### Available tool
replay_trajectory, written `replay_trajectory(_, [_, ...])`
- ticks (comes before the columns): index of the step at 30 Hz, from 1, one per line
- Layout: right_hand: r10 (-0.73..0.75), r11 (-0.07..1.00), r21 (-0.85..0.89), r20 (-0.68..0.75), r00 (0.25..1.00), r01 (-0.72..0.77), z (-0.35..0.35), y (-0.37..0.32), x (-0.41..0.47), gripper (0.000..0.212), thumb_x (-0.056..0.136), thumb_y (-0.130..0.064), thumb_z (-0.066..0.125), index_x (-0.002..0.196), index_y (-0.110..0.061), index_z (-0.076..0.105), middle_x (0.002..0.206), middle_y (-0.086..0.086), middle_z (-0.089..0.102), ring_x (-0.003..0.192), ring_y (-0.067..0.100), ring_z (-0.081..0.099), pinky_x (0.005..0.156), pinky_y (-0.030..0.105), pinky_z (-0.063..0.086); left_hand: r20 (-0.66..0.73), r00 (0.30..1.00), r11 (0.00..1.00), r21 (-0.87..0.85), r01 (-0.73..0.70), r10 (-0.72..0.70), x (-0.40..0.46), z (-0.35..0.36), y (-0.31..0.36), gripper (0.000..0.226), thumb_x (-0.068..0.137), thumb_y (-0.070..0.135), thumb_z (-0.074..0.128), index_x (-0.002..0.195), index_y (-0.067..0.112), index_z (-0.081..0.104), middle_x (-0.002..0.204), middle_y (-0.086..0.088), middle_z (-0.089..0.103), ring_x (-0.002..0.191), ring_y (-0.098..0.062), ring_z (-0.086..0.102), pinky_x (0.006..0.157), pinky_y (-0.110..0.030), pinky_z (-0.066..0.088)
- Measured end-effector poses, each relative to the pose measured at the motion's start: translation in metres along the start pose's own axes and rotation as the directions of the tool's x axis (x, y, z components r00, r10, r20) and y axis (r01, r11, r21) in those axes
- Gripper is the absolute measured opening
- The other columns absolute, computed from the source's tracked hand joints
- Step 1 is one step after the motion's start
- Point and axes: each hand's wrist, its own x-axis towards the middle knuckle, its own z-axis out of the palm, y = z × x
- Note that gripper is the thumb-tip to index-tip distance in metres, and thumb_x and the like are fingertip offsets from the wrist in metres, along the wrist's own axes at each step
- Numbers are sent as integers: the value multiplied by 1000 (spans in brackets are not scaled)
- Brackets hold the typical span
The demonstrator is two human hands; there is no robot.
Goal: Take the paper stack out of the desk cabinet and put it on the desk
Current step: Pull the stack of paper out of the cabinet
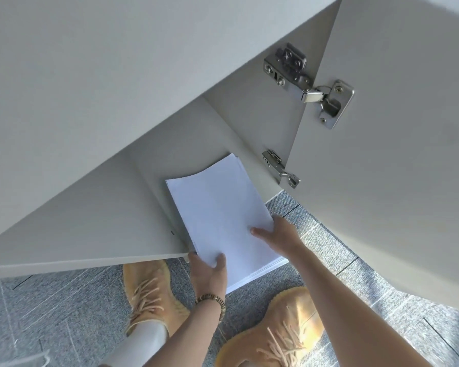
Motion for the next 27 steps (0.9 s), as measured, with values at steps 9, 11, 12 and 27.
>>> replay_trajectory(9, [-18, 995, -100, -38, 999, 14, -26, -24, -113, 43, 78, -39, 77, 113, -17, 64, 89, -1, 66, 78, 21, 62, 67, 29, 48, 101, 994, 998, 46, -33, 28, -81, -50, 10, 52, 84, -3, 64, 132, -3, 45, 119, -23, 65, 85, -22, 55, 81, -33, 47])
replay_trajectory(11, [-26, 992, -123, -46, 999, 20, -40, -34, -140, 43, 79, -40, 76, 114, -18, 64, 89, 0, 65, 78, 21, 61, 66, 25, 43, 125, 991, 998, 29, -50, 46, -104, -64, 18, 58, 83, -5, 62, 137, 0, 41, 121, -22, 65, 87, -24, 58, 82, -32, 47])
replay_trajectory(12, [-28, 991, -133, -57, 998, 20, -47, -39, -156, 44, 79, -41, 76, 113, -18, 63, 92, 3, 67, 81, 23, 63, 66, 26, 44, 138, 989, 998, 6, -54, 53, -117, -74, 24, 59, 84, -5, 61, 138, 2, 39, 122, -22, 64, 90, -27, 60, 84, -33, 47])
replay_trajectory(27, [-71, 995, -89, -290, 954, 47, -117, -103, -448, 37, 73, -41, 81, 89, -15, 61, 86, -2, 67, 80, 24, 63, 65, 32, 43, 268, 921, 957, -142, -253, 283, -328, -266, 69, 46, 95, 12, 58, 135, -1, 39, 130, 2, 49, 118, -17, 54, 99, -32, 41])
